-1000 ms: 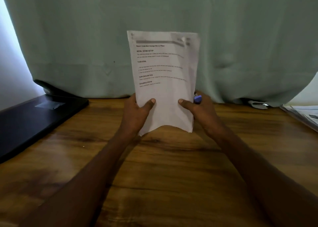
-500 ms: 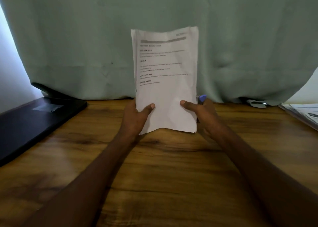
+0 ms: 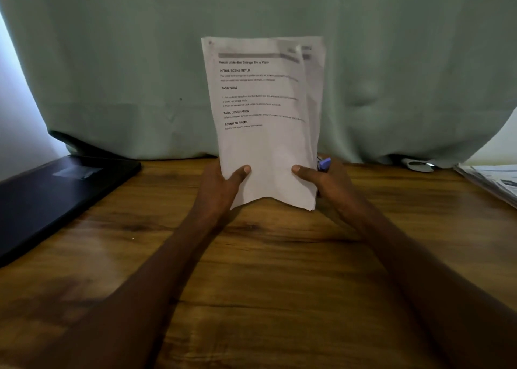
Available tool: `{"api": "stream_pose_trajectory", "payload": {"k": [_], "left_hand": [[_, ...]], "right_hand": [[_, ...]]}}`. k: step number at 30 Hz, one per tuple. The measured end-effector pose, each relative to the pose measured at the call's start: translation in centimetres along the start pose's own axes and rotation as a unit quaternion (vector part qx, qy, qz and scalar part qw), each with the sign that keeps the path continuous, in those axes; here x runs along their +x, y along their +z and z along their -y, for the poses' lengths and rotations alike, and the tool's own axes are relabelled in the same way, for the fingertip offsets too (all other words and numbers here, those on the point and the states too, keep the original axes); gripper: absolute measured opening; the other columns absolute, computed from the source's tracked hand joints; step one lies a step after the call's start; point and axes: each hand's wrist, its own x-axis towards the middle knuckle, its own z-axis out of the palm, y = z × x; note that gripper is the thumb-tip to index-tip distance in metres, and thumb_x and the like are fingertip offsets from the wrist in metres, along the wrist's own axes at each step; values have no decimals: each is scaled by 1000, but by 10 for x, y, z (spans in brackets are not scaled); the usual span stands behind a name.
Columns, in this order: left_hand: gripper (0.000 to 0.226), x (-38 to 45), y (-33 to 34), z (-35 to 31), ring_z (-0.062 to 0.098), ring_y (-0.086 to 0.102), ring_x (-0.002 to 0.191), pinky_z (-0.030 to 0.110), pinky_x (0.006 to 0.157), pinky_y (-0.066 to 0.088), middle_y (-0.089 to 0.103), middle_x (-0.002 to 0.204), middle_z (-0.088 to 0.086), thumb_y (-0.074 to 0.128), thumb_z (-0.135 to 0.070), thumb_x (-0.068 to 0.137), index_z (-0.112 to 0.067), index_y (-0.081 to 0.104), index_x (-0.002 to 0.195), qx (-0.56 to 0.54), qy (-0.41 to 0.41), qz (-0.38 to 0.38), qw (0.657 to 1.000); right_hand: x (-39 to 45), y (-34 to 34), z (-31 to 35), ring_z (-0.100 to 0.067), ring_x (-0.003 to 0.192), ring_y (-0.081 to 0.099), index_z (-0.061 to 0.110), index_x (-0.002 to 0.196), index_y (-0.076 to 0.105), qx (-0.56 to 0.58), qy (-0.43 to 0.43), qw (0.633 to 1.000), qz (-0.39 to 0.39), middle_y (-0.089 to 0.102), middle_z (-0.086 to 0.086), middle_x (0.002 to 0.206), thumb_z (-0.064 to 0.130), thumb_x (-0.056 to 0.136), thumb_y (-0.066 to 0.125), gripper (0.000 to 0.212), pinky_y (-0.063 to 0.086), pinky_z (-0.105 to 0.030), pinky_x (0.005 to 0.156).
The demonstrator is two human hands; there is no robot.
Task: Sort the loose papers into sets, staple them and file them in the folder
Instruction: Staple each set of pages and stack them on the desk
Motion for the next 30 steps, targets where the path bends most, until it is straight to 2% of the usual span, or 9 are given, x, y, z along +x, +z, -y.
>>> {"api": "stream_pose_trajectory", "payload": {"k": [3,6,9,11,12,16,19,23,30], "left_hand": [[45,-2,1,2,-2,64,97,16,73,51,64,103,-21,75,-34,94,-19,60,134,2,-5,3,1000],[38,-1,1,-1,-11,66,92,18,77,54,65,104,-23,75,-36,93,-33,59,127,-12,-4,5,1000],[42,-4,2,3,9,68,106,43,94,58,69,117,-7,76,-37,92,-30,57,128,-6,-31,16,999],[44,-4,2,3,19,66,110,50,98,57,68,121,-1,77,-37,92,-26,57,129,-4,-48,13,999],[40,-3,1,1,19,67,109,50,97,57,68,118,-3,78,-37,91,-28,57,125,-10,-54,13,998],[34,1,-4,-6,14,74,99,40,90,61,77,110,-6,80,-24,91,-24,66,121,-64,-75,66,993],[30,1,-10,-9,8,75,96,23,75,61,79,105,-10,78,-13,91,-24,66,117,-99,-96,139,981],[32,2,-17,-13,6,76,88,19,63,59,79,96,-13,79,-13,88,-24,66,115,-76,-142,216,963],[55,0,-22,-15,13,75,104,25,74,61,77,116,-7,83,-23,82,-27,59,131,-9,-207,345,915]], "right_hand": [[-2,2,-5,-26,95,73,18,96,59,38,48,998,-5,74,-2,97,19,84,83,27,61,-45,85],[-1,-3,-3,-17,86,76,19,101,66,27,20,999,-1,79,2,94,20,83,83,25,62,-31,70],[-4,-6,-5,-20,93,75,25,101,65,-27,37,999,25,78,0,101,28,86,81,22,62,-37,79],[-6,-6,-7,-24,98,73,25,102,65,-39,47,997,41,77,-2,105,27,88,79,20,61,-42,86],[-6,-6,-5,-22,96,74,24,103,65,-35,42,998,40,77,0,101,25,88,78,20,62,-38,81],[-8,-5,10,-9,79,75,20,105,67,-17,-7,999,27,77,1,95,25,86,79,22,56,-17,59],[-4,-5,19,-17,78,76,12,101,71,19,-36,999,-35,79,1,89,18,87,80,18,61,-26,64],[10,-21,26,-15,77,77,14,95,74,65,-16,991,-112,80,3,86,15,87,79,9,60,-26,62],[21,-43,10,-20,83,76,11,109,72,141,59,972,-180,79,-3,96,9,89,77,21,61,-31,69]]}}
